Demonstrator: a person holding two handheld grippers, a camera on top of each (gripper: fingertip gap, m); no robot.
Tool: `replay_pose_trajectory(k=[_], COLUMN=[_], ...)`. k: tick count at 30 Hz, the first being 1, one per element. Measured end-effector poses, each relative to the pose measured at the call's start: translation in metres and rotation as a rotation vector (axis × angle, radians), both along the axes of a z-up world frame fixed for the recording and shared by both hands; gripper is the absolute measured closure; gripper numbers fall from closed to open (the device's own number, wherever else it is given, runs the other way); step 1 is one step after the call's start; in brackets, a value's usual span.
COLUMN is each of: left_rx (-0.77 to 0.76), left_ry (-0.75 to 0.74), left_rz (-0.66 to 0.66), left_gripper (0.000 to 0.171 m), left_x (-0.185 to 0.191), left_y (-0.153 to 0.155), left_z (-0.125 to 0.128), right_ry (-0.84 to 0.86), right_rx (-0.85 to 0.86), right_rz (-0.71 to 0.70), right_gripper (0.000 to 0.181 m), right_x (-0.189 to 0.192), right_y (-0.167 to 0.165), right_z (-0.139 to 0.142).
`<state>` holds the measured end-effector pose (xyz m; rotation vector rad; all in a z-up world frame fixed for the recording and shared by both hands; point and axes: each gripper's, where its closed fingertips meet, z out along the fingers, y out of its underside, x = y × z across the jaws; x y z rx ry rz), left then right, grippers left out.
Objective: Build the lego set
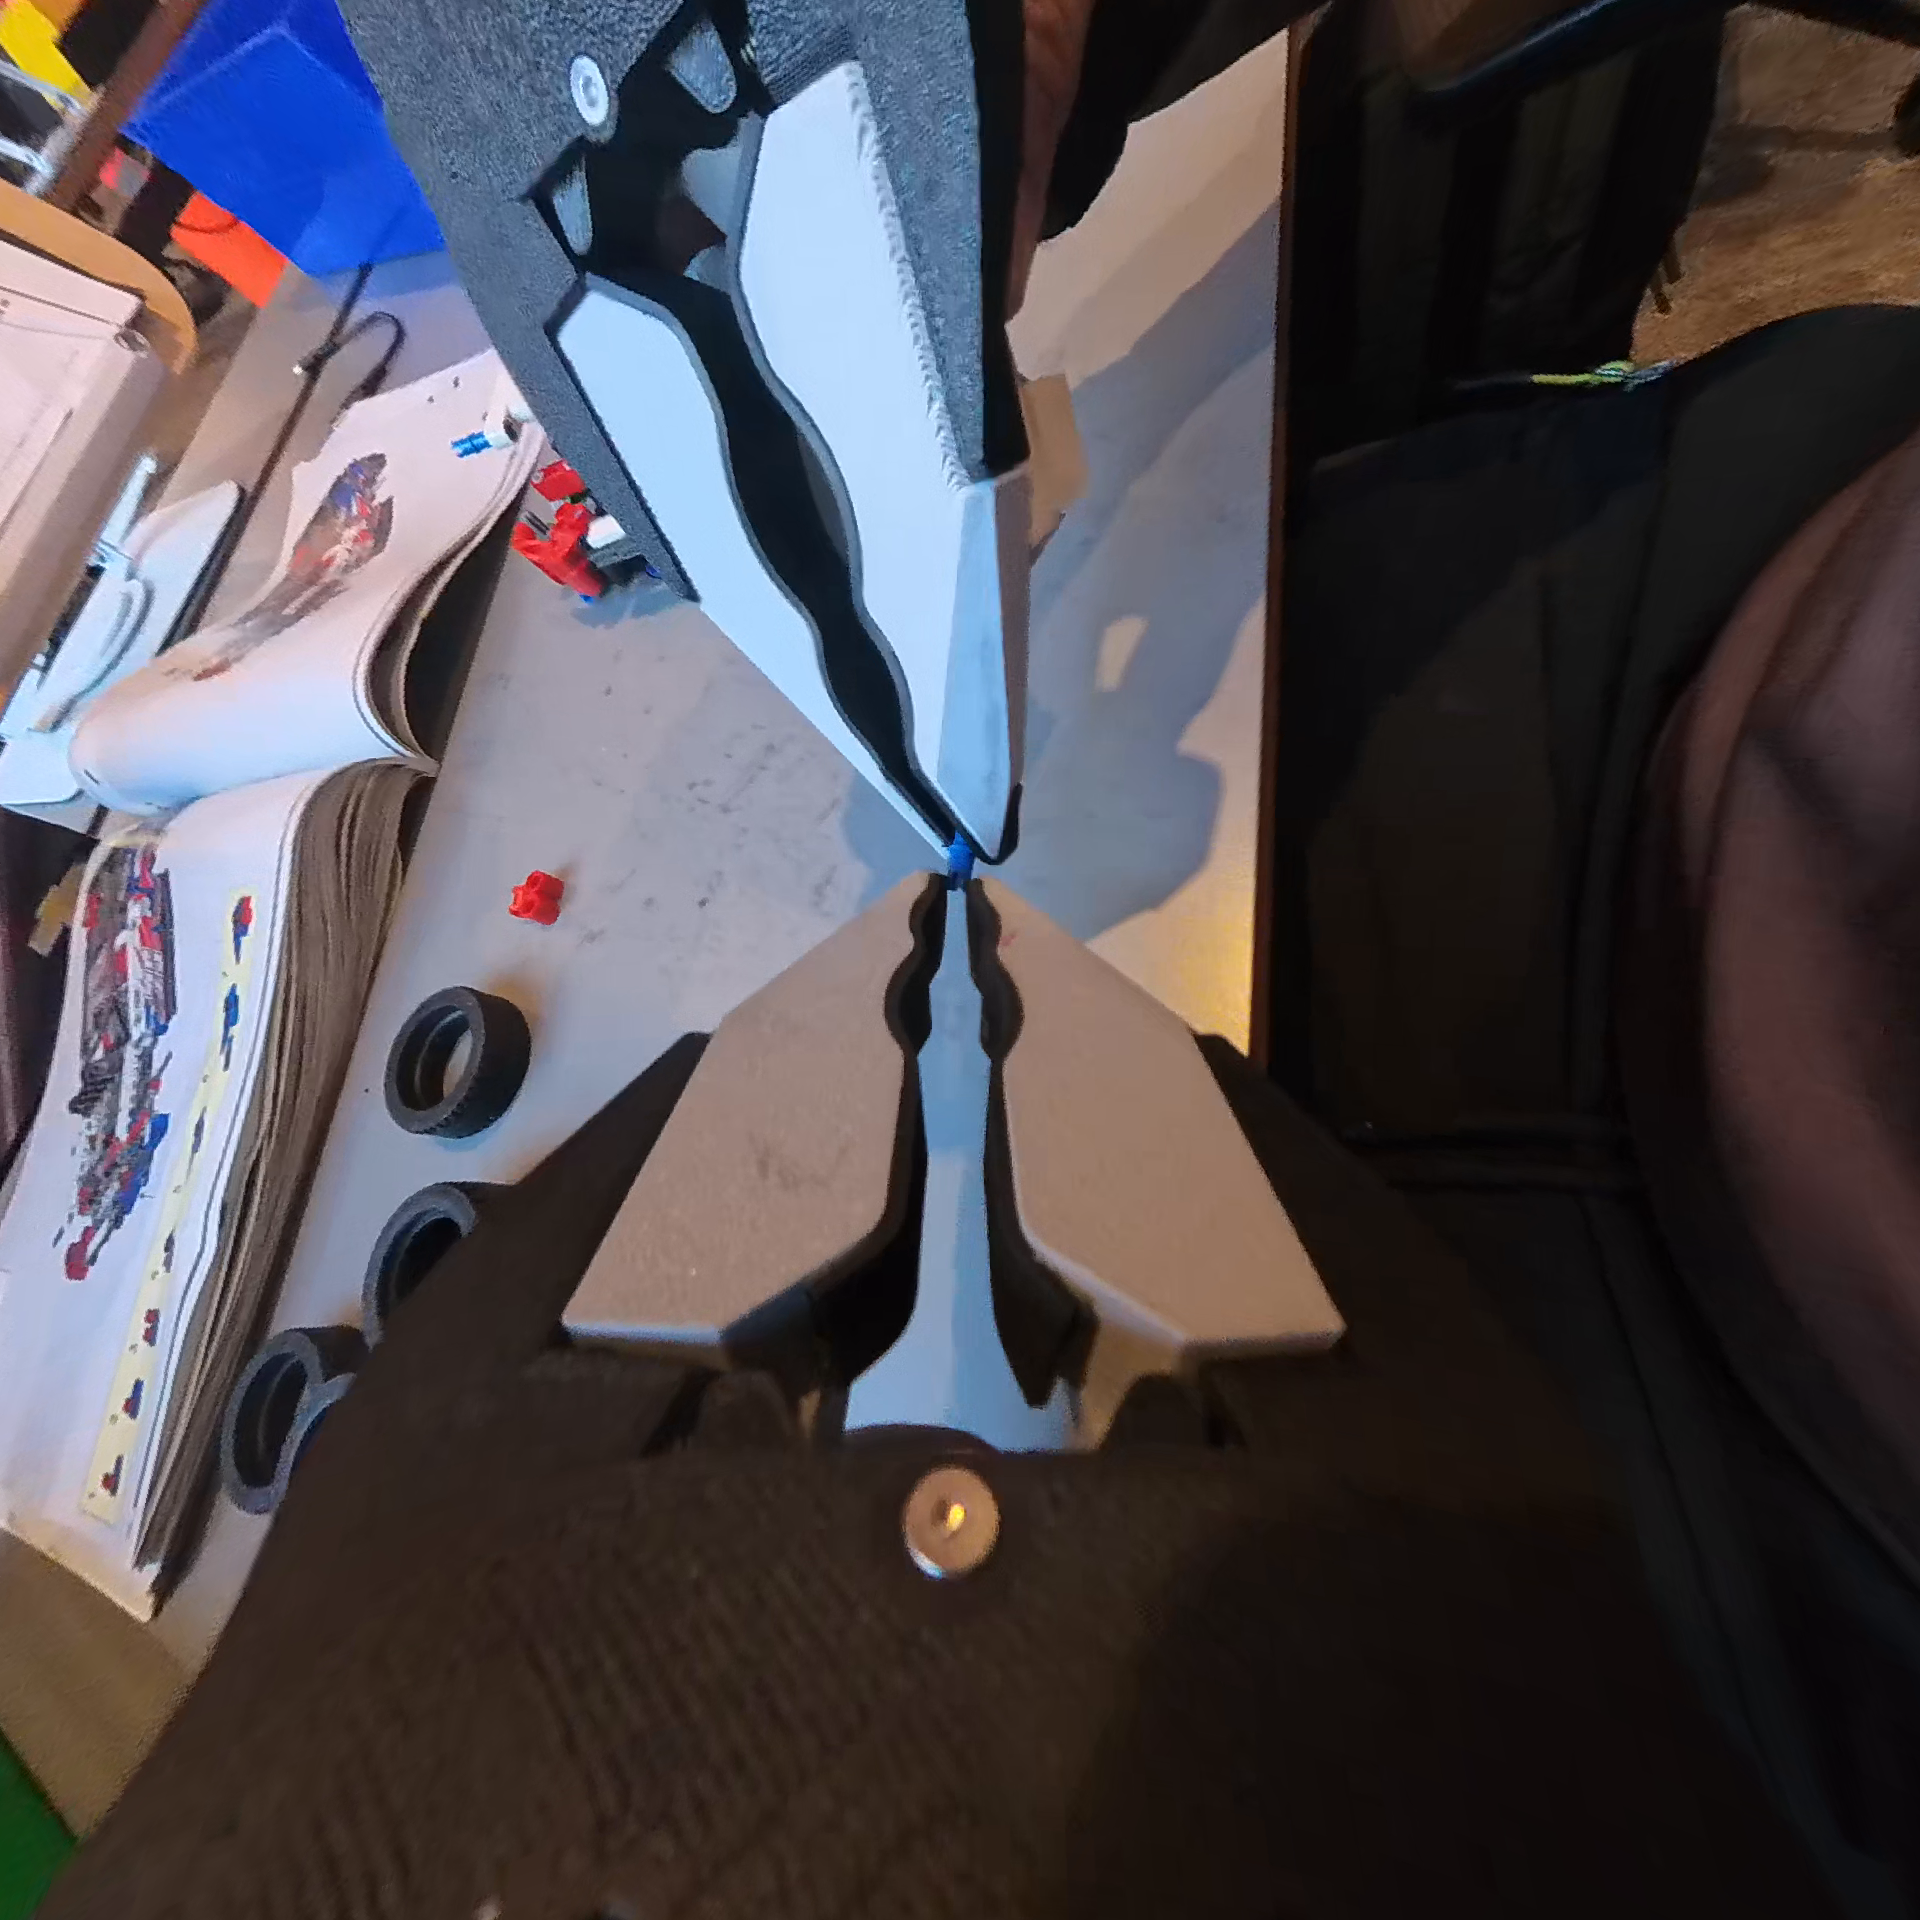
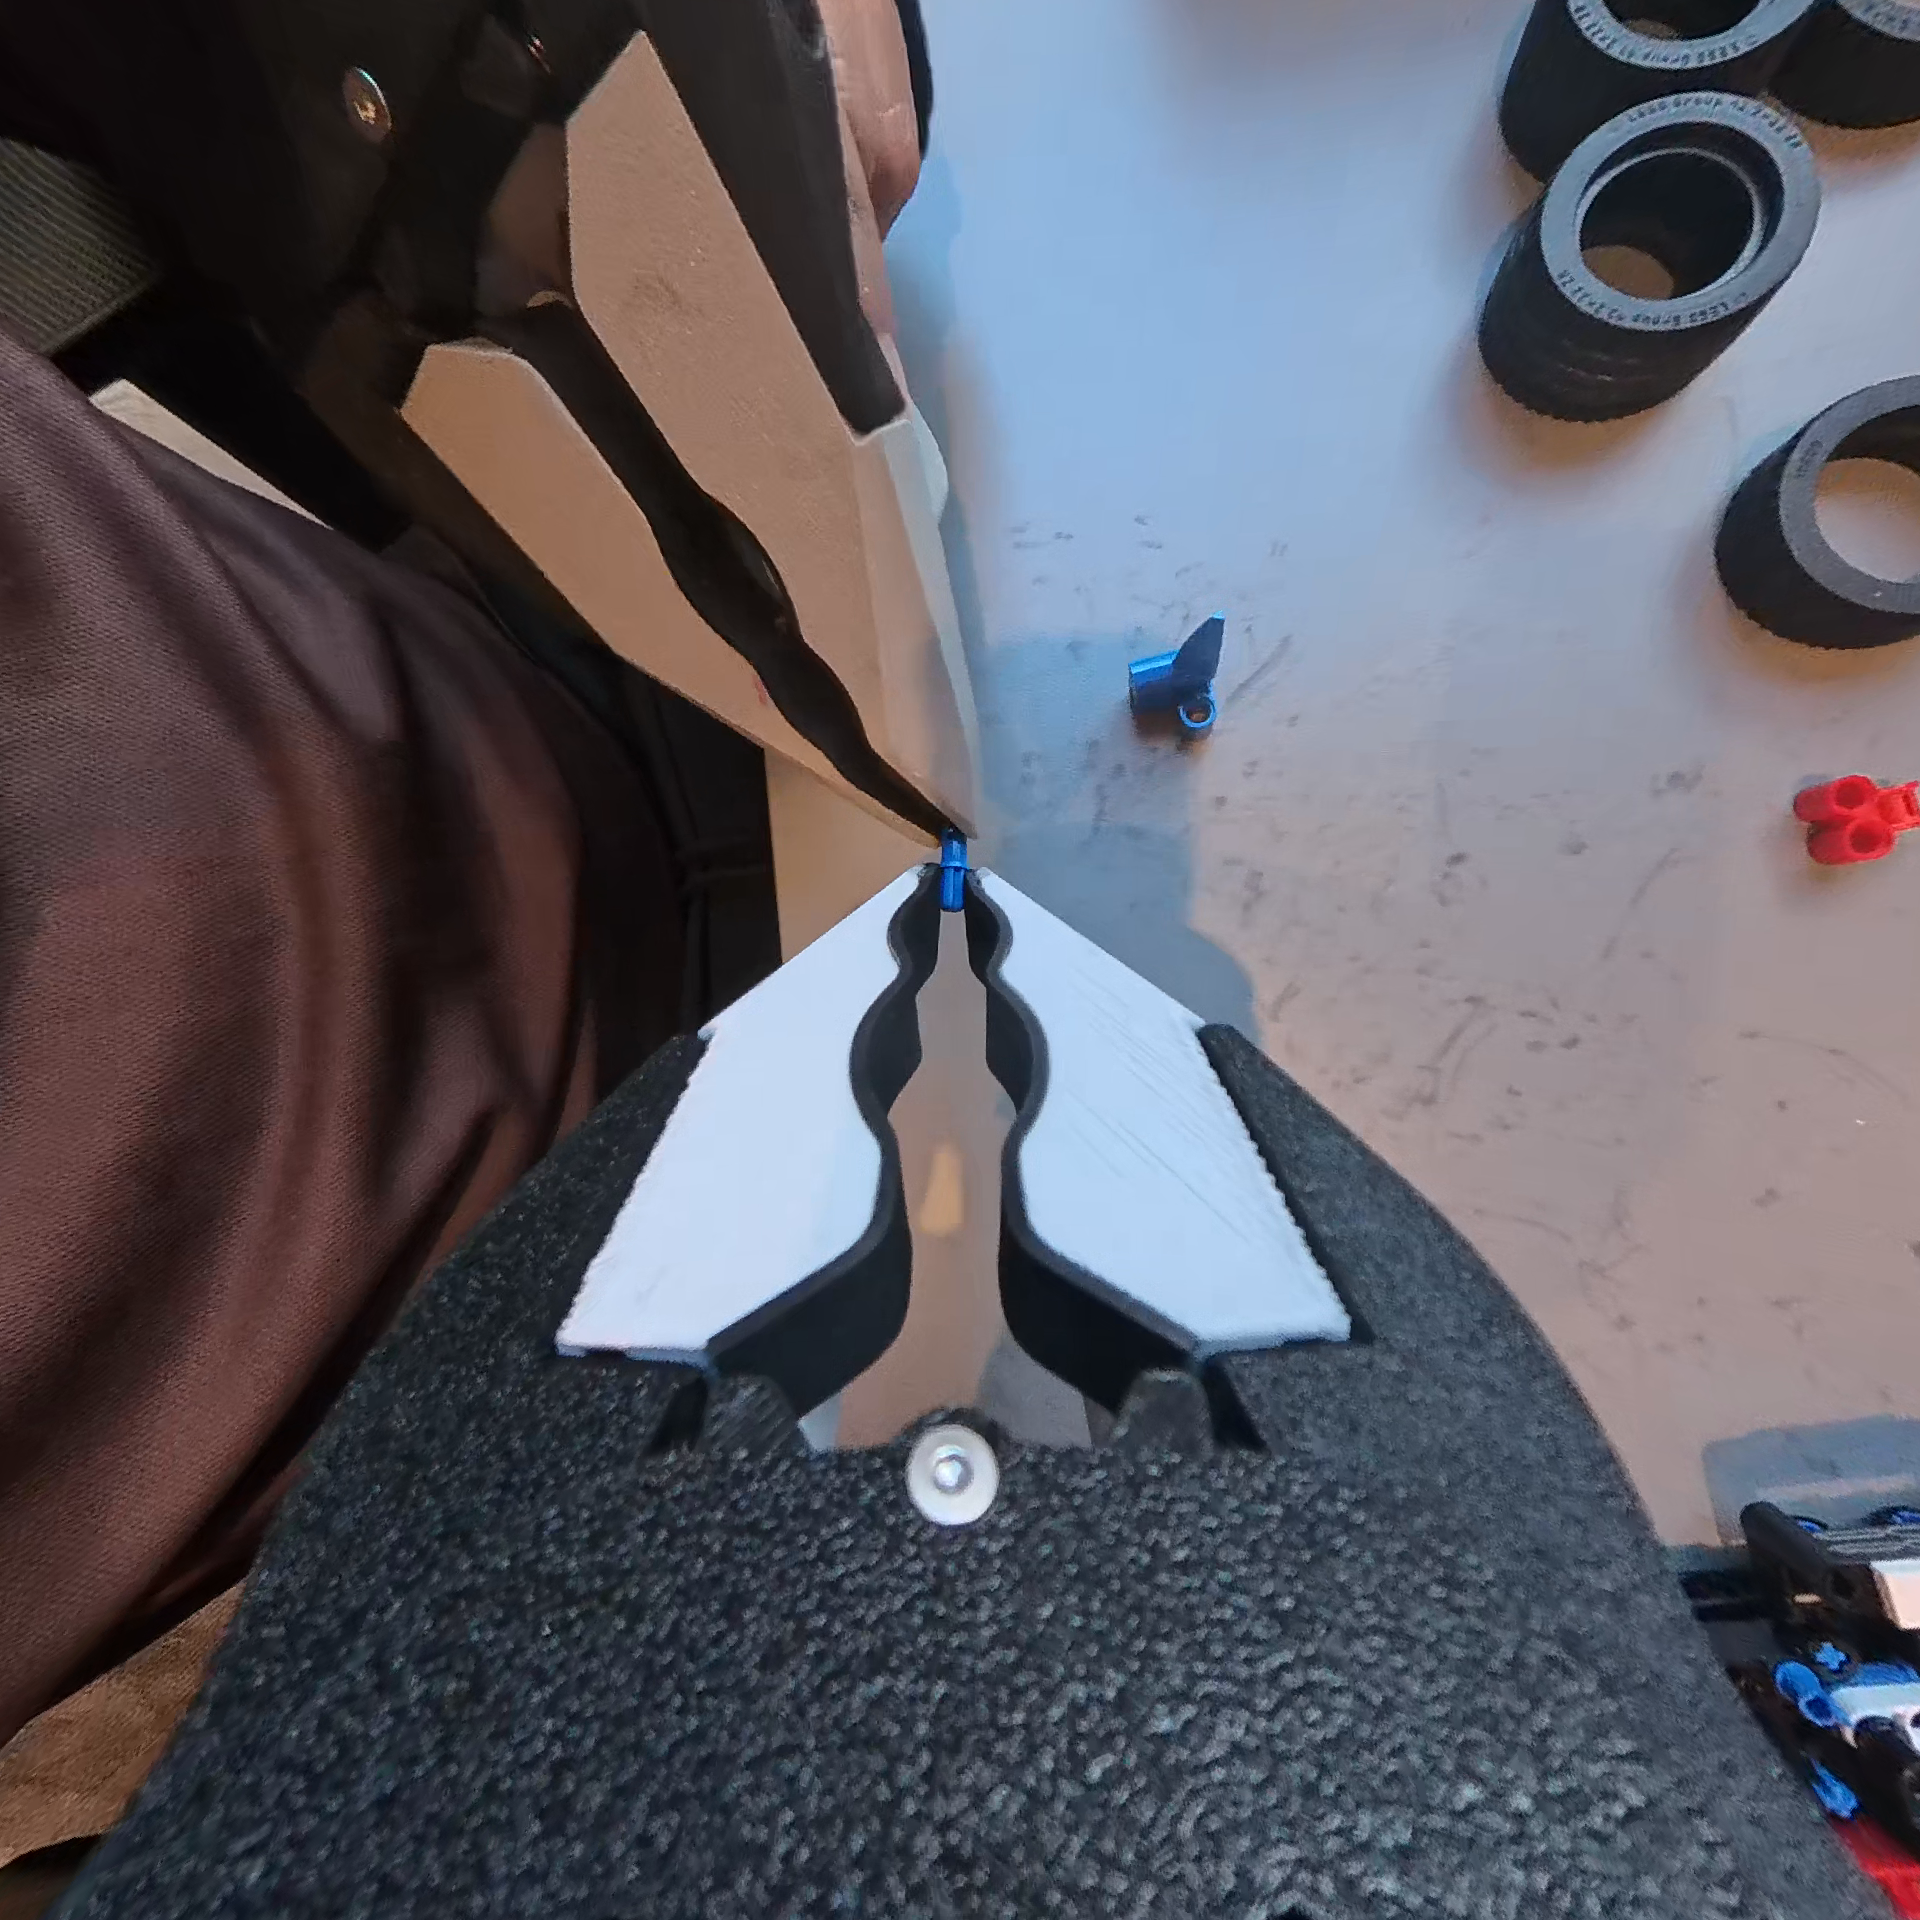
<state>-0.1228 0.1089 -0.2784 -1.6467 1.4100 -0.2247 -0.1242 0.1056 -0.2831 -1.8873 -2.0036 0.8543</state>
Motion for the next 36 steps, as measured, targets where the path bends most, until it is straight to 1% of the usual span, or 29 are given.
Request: replay_pose_trajectory(k=[2, 3, 4, 5, 7, 12, 14, 16, 18, 23, 26, 32, 34, 36], left_rx=[-0.029, -0.033, -0.043, -0.051, -0.012, -0.005, 0.011, 0.009, 0.009, 0.037, 0.136, 0.283, 0.322, 0.351], left_ry=[0.02, 0.032, 0.049, 0.067, 0.082, 0.074, 0.057, 0.048, 0.056, 0.042, -0.007, -0.212, -0.257, -0.273], left_rz=[-0.007, 0.006, 0.011, -0.004, -0.029, -0.02, -0.013, -0.024, -0.04, -0.033, 0.006, 0.18, 0.237, 0.276], left_gripper=[0.167, 0.147, 0.146, 0.149, 0.162, 0.162, 0.159, 0.161, 0.169, 0.169, 0.17, 0.171, 0.171, 0.17], left_x=[0.0, -0.002, -0.003, -0.003, -0.001, 0.0, 0.0, 0.002, 0.002, 0.001, -0.002, -0.015, -0.022, -0.027], left_y=[-0.002, -0.001, -0.001, -0.004, -0.006, -0.005, -0.004, -0.005, -0.007, -0.005, 0.003, 0.022, 0.026, 0.029], left_z=[-0.004, -0.006, -0.011, -0.015, -0.015, -0.011, -0.006, -0.004, -0.006, -0.002, 0.012, 0.059, 0.071, 0.076], right_ry=[-0.012, -0.013, -0.012, -0.014, -0.015, -0.014, -0.026, -0.032, -0.03, -0.004, 0.085, 0.386, 0.452, 0.517], right_rx=[-0.005, -0.013, -0.019, -0.021, -0.024, -0.031, -0.041, -0.038, -0.039, -0.056, -0.125, -0.402, -0.456, -0.497], right_rz=[0.012, 0.019, 0.021, 0.022, 0.017, 0.012, 0.018, 0.021, 0.017, 0.001, -0.047, -0.205, -0.266, -0.29], right_gripper=[0.177, 0.177, 0.177, 0.177, 0.177, 0.177, 0.177, 0.177, 0.177, 0.177, 0.177, 0.177, 0.173, 0.173], right_x=[0.0, 0.0, 0.0, 0.0, 0.0, 0.0, 0.001, 0.0, 0.0, -0.002, -0.006, -0.014, -0.015, -0.015], right_y=[-0.003, -0.005, -0.006, -0.006, -0.005, -0.005, -0.007, -0.008, -0.007, -0.005, 0.002, 0.024, 0.034, 0.037], right_z=[-0.003, -0.004, -0.004, -0.004, -0.004, -0.002, -0.004, -0.007, -0.008, -0.004, 0.01, 0.056, 0.066, 0.075])
